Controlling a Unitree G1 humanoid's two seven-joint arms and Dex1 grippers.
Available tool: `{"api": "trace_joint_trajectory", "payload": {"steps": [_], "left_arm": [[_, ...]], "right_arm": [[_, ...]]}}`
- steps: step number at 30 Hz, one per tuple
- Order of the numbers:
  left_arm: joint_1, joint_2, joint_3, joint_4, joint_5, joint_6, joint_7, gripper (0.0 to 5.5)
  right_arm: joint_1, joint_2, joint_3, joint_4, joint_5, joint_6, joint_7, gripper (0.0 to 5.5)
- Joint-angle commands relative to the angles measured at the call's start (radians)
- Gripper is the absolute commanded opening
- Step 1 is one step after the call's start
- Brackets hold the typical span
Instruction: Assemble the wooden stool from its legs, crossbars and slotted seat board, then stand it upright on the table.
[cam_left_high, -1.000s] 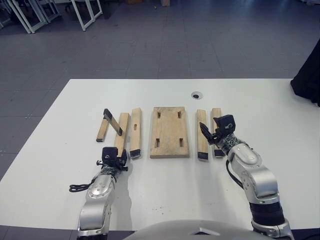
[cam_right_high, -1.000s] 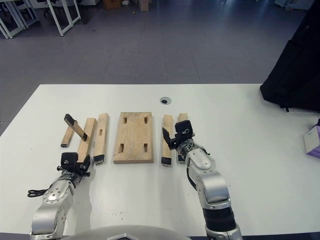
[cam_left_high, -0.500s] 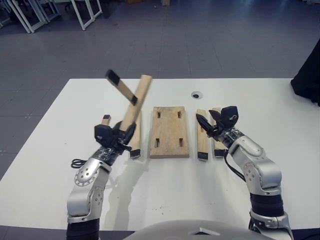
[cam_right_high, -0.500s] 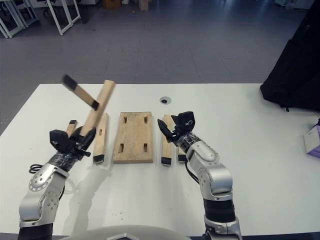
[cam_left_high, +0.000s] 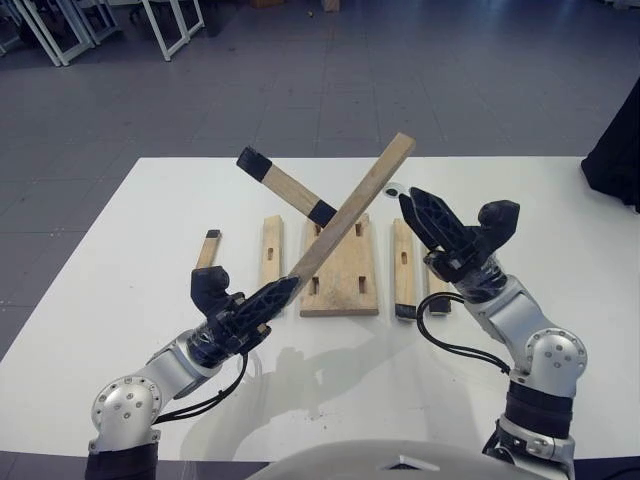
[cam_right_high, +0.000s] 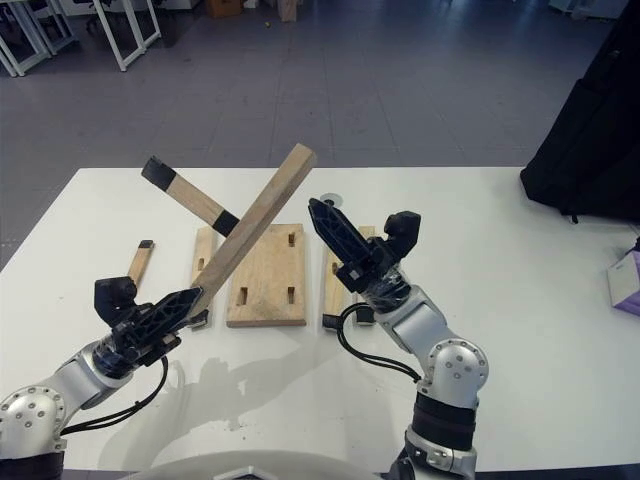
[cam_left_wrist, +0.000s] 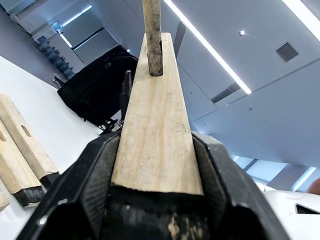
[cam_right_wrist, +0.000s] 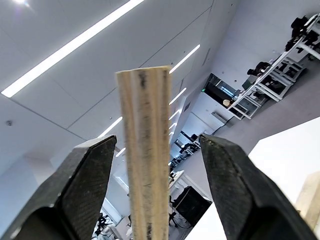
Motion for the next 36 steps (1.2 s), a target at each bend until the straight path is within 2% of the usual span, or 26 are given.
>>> {"api": "trace_joint_trajectory", "payload": {"steps": [1, 9, 18, 23, 27, 30, 31, 36], "left_arm": [[-0.018, 0.002, -0.007, 0.011, 0.006, 0.009, 0.003, 2.05], [-0.022, 0.013, -0.035, 0.009, 0.046, 0.020, -0.017, 2.05], [-0.006, 0.020, -0.022, 0.003, 0.065, 0.019, -0.029, 2.05], [0.019, 0.005, -0.022, -0.021, 0.070, 0.003, -0.038, 2.05], [0.020, -0.005, -0.034, -0.013, 0.109, -0.022, -0.047, 2.05], [-0.002, -0.058, -0.031, -0.003, 0.131, -0.067, 0.001, 2.05], [-0.005, -0.068, -0.026, 0.000, 0.121, -0.068, 0.014, 2.41], [-0.020, -0.072, -0.016, 0.033, 0.114, -0.065, 0.055, 3.16]], "right_arm": [[-0.020, -0.017, 0.027, 0.006, 0.062, 0.000, -0.044, 3.04], [-0.065, -0.026, 0.123, 0.067, -0.023, -0.030, -0.094, 3.04], [-0.074, -0.021, 0.129, 0.058, 0.002, -0.047, -0.112, 3.04], [-0.067, -0.037, 0.142, 0.036, 0.018, -0.043, -0.099, 2.05], [-0.079, -0.050, 0.127, 0.027, 0.049, -0.051, -0.101, 2.04], [-0.084, -0.074, 0.114, 0.002, 0.064, -0.057, -0.096, 2.03], [-0.088, -0.082, 0.108, -0.003, 0.072, -0.059, -0.097, 2.03], [-0.128, -0.100, 0.078, -0.015, 0.097, -0.088, -0.109, 2.02]]}}
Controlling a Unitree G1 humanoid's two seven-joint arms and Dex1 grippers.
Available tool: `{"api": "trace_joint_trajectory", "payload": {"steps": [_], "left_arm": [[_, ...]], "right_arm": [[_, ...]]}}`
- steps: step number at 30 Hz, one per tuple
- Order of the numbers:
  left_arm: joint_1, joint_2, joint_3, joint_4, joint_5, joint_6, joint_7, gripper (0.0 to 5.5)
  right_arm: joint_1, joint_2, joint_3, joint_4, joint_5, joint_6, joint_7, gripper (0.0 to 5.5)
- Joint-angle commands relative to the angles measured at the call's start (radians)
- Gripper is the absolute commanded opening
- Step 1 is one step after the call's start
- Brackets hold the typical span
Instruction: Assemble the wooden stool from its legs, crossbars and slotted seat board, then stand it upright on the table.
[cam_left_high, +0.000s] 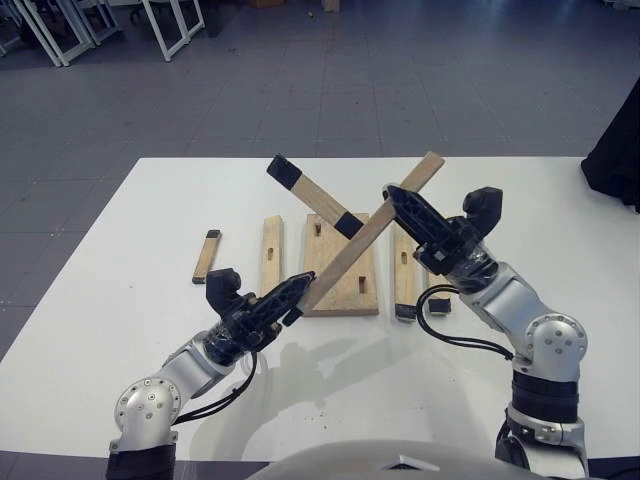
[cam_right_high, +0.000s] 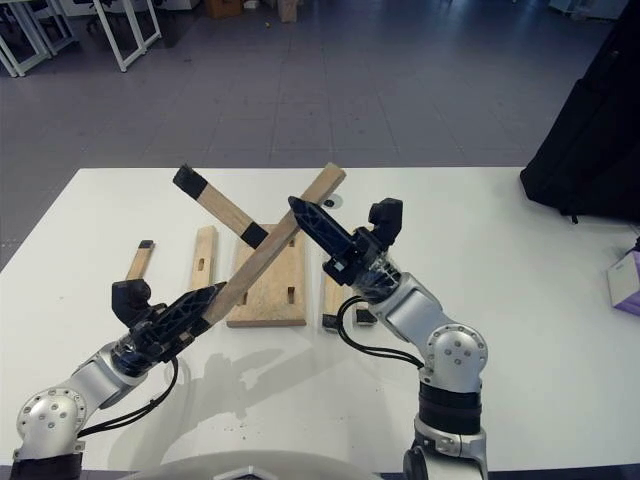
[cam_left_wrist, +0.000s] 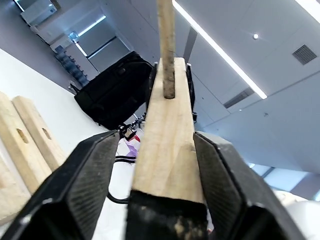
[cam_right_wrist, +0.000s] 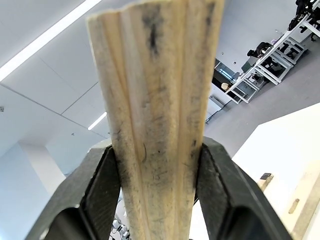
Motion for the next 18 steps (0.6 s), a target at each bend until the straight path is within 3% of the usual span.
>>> {"api": "trace_joint_trajectory", "payload": {"steps": [1, 2, 7, 11, 16, 18], "left_arm": [[-0.022, 0.007, 0.016, 0.019, 0.003, 0.004, 0.032, 3.30], [-0.025, 0.011, 0.020, 0.023, 0.012, 0.000, 0.036, 3.53], [-0.102, 0.055, 0.011, 0.033, 0.112, 0.005, 0.147, 3.56], [-0.223, 0.119, -0.163, 0.038, 0.505, -0.076, 0.265, 3.56], [-0.376, 0.261, -0.388, 0.147, 0.869, -0.169, 0.155, 3.56], [-0.421, 0.281, -0.437, 0.165, 0.918, -0.198, 0.064, 3.56]], "right_arm": [[-0.062, -0.001, -0.028, -0.026, 0.033, -0.050, -0.014, 2.02], [-0.079, 0.003, -0.042, -0.031, 0.005, -0.083, -0.020, 2.02], [-0.207, -0.101, -0.107, -0.021, -0.282, -0.267, 0.014, 2.01], [-0.212, -0.206, 0.013, -0.023, -0.558, -0.343, 0.148, 2.01], [-0.201, -0.175, 0.060, 0.015, -0.655, -0.392, 0.209, 2.01], [-0.205, -0.169, 0.065, 0.029, -0.677, -0.401, 0.223, 2.01]]}}
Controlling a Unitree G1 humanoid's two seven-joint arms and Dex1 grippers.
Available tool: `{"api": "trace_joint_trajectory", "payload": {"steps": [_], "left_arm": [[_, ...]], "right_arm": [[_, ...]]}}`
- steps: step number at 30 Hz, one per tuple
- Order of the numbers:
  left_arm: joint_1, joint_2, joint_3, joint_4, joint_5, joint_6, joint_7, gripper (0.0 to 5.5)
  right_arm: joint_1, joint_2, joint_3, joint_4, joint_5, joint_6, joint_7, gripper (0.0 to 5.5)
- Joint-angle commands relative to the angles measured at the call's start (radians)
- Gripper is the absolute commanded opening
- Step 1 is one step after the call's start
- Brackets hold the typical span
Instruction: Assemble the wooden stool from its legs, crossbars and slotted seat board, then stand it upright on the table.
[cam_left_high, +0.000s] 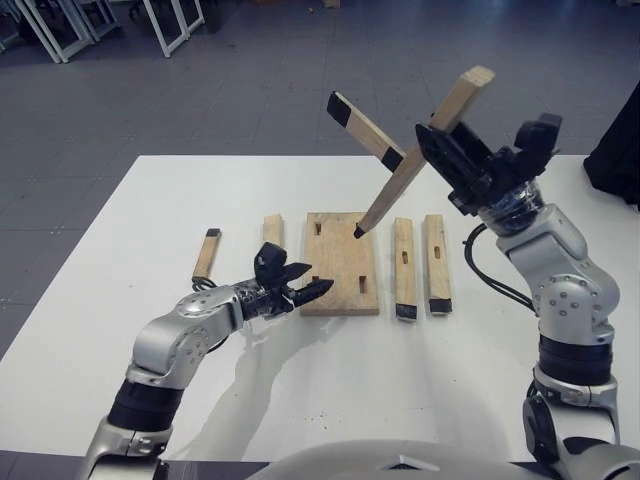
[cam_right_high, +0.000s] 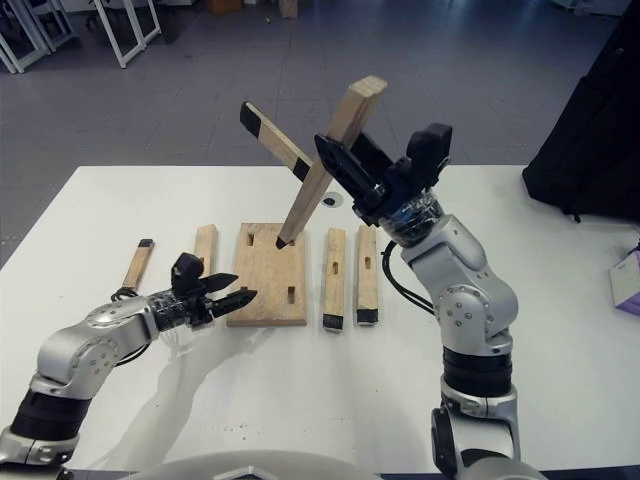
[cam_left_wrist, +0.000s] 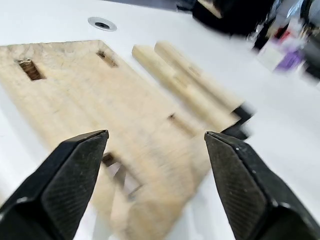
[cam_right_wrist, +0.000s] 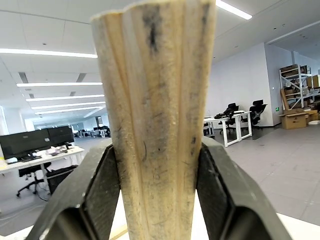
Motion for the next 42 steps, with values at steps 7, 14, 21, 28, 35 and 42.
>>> {"api": "trace_joint_trajectory", "payload": {"steps": [7, 14, 21, 28, 35, 42], "left_arm": [[-0.205, 0.076, -0.181, 0.065, 0.139, 0.025, -0.322, 3.56], [-0.254, 0.149, -0.195, 0.041, 0.223, 0.107, -0.355, 3.56], [-0.275, 0.142, -0.290, 0.054, 0.277, 0.146, -0.413, 3.56], [-0.289, 0.149, -0.363, 0.073, 0.347, 0.113, -0.452, 3.56], [-0.218, 0.239, -0.351, -0.099, 0.289, 0.164, -0.540, 3.56], [-0.148, 0.338, -0.307, -0.257, 0.221, 0.201, -0.589, 3.56]], "right_arm": [[-0.010, 0.027, 0.016, 0.033, -0.079, -0.019, 0.033, 2.01], [0.017, 0.041, 0.026, -0.008, -0.073, 0.003, 0.018, 2.01], [0.014, 0.036, 0.022, 0.003, -0.079, 0.010, 0.020, 2.01], [0.014, 0.033, 0.028, 0.009, -0.079, 0.024, 0.027, 2.01], [0.016, 0.028, 0.021, -0.002, -0.086, 0.016, 0.021, 2.01], [0.022, 0.026, 0.024, 0.001, -0.107, 0.003, 0.024, 2.01]]}}
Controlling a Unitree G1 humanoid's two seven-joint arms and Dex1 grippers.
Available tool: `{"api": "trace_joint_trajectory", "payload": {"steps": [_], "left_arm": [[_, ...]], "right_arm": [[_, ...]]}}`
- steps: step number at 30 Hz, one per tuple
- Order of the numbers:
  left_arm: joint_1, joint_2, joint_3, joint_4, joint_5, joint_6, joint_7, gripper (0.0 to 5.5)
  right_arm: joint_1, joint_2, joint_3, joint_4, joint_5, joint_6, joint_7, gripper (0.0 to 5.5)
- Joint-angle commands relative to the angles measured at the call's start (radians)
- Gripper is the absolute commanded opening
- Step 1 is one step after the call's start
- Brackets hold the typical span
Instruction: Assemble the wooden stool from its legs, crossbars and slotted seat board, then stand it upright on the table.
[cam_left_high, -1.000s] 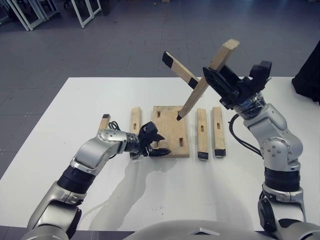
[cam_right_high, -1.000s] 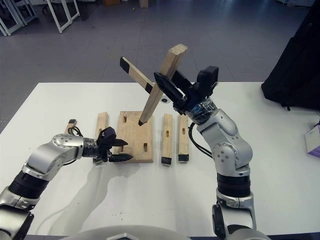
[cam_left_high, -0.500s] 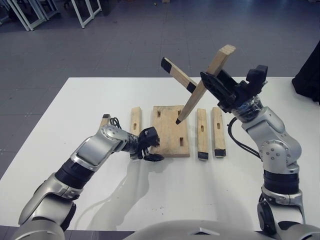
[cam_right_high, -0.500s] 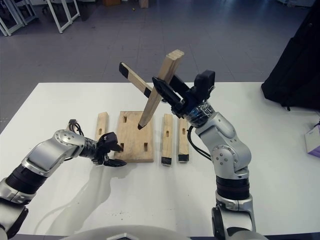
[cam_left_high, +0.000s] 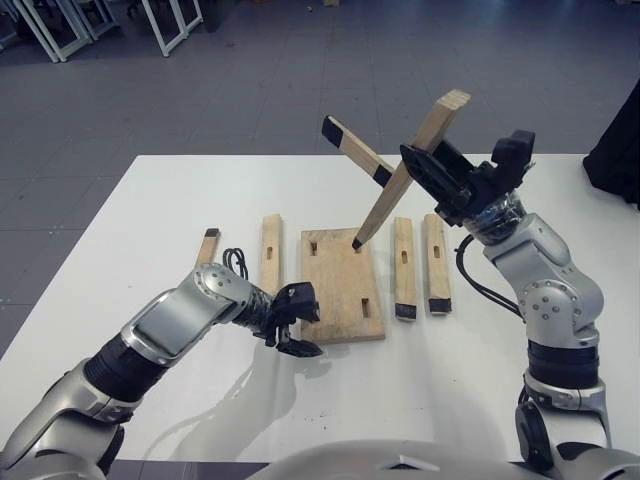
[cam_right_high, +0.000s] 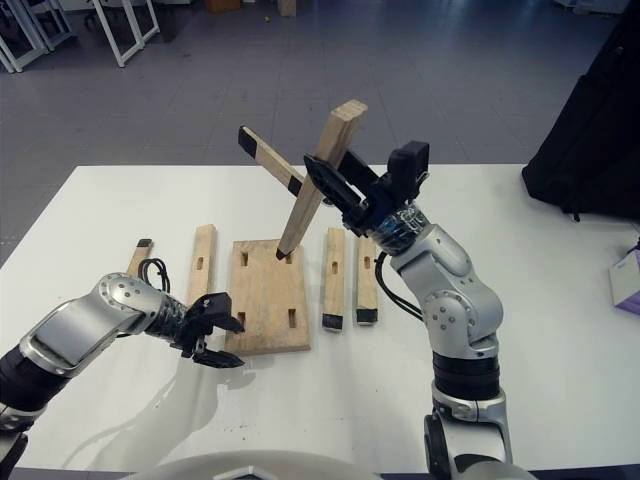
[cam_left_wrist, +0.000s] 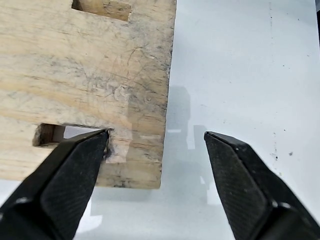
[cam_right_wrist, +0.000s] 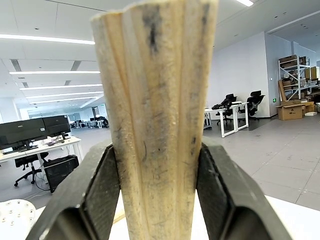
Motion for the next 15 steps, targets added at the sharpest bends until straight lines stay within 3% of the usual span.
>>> {"api": "trace_joint_trajectory", "payload": {"steps": [1, 15], "left_arm": [[0.067, 0.066, 0.045, -0.091, -0.079, 0.041, -0.056, 3.56], [0.092, 0.071, 0.049, -0.035, -0.057, -0.030, -0.042, 3.56]], "right_arm": [[-0.006, -0.008, 0.003, 0.002, -0.037, -0.025, 0.018, 2.01], [-0.112, 0.076, 0.202, 0.449, -0.343, -0.455, 0.376, 2.01]]}}
